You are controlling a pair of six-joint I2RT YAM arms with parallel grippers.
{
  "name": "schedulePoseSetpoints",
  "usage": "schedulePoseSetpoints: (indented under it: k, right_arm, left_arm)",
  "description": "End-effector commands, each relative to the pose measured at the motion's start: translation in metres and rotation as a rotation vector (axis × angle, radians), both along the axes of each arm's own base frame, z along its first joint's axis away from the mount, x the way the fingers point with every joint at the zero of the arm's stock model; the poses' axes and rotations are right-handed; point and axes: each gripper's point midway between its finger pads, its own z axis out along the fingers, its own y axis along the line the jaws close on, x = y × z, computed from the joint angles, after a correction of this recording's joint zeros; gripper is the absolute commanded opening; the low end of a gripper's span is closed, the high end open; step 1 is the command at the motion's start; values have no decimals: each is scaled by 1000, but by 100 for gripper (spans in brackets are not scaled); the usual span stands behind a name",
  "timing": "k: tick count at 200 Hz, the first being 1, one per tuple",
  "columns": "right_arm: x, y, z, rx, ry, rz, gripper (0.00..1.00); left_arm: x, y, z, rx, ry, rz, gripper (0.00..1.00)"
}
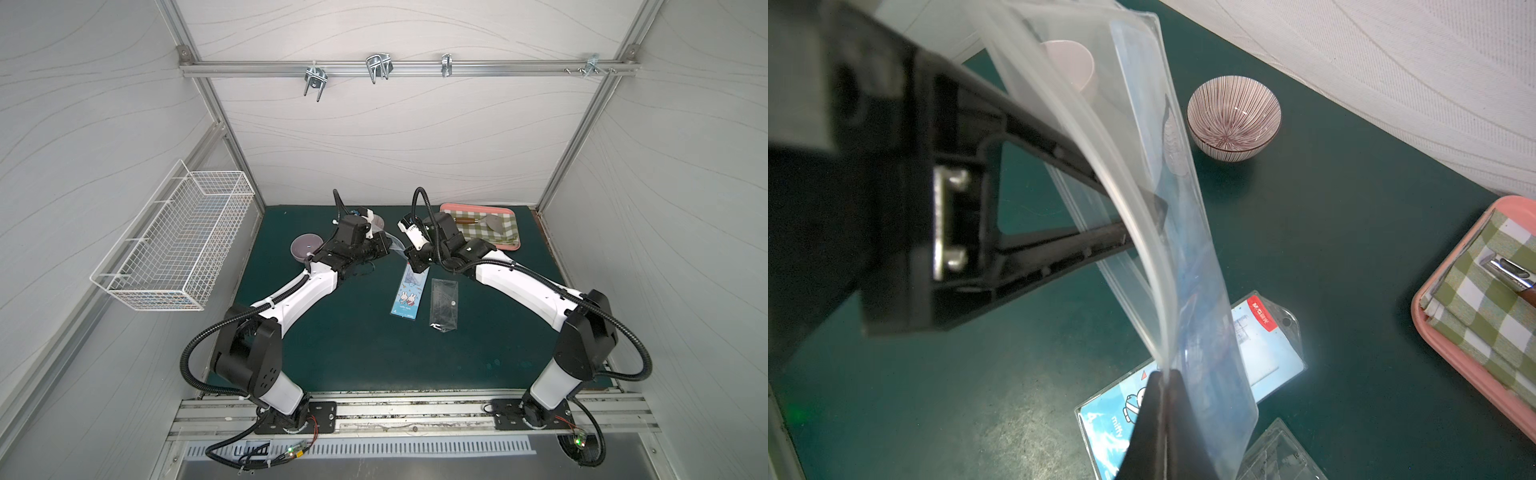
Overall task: Open the ruler set and take out the ruler
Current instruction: Adjust the ruler set bag.
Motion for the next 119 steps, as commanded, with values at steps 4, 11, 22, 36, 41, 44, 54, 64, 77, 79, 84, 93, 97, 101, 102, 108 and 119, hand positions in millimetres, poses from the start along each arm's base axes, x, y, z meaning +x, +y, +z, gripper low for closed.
schedulePoseSetpoints:
  k: [4, 11, 22, 36, 41, 44, 54, 64, 77, 79, 84, 93, 97, 101, 102, 108, 119]
  right_arm:
    - [1, 5, 10, 27, -26, 8, 0]
    - [1, 5, 10, 27, -24, 8, 0]
    - [1, 4, 11, 34, -22, 8, 0]
    - [1, 5, 11, 42, -17, 9, 0]
    - [1, 5, 11, 44, -16, 10, 0]
    - [2, 4, 11, 45, -14, 9, 0]
    - [2, 5, 12, 51, -13, 9, 3]
    - [2, 5, 13, 56, -11, 13, 8]
    - [3, 7, 14, 64, -11, 15, 16]
    - [3, 7, 15, 65, -13, 14, 17]
    - [4, 8, 15, 67, -15, 16, 20]
    - [4, 9, 15, 68, -12, 19, 24]
    - [4, 10, 15, 69, -14, 20, 26]
    - [4, 10, 15, 70, -11, 21, 27]
    - [4, 10, 15, 70, -11, 21, 28]
    - [4, 12, 16, 72, -11, 26, 29]
    - [5, 13, 15, 75, -7, 26, 31]
  left_arm:
    - [2, -5, 9, -19, -30, -15, 0]
    - [2, -5, 10, -21, -33, -17, 0]
    - [1, -6, 12, -22, -34, -18, 0]
    - [0, -6, 12, -23, -30, -20, 0]
    - [0, -6, 13, -24, -31, -21, 0]
    - [0, -6, 13, -24, -30, -23, 0]
    - [-1, -6, 14, -25, -29, -24, 0]
    - [-1, -6, 13, -25, -26, -26, 0]
    - [-1, -6, 15, -28, -29, -26, 0]
    - [-1, -6, 15, -28, -28, -26, 0]
    - [-1, -7, 15, -28, -29, -27, 0]
    - [-1, -7, 15, -29, -27, -26, 0]
    - [-1, -7, 15, -29, -27, -26, 0]
    - [-1, -7, 16, -30, -28, -26, 0]
    - [-1, -7, 15, -30, -27, -25, 0]
    - [-1, -7, 15, -31, -25, -24, 0]
    - [-1, -7, 16, -35, -26, -25, 0]
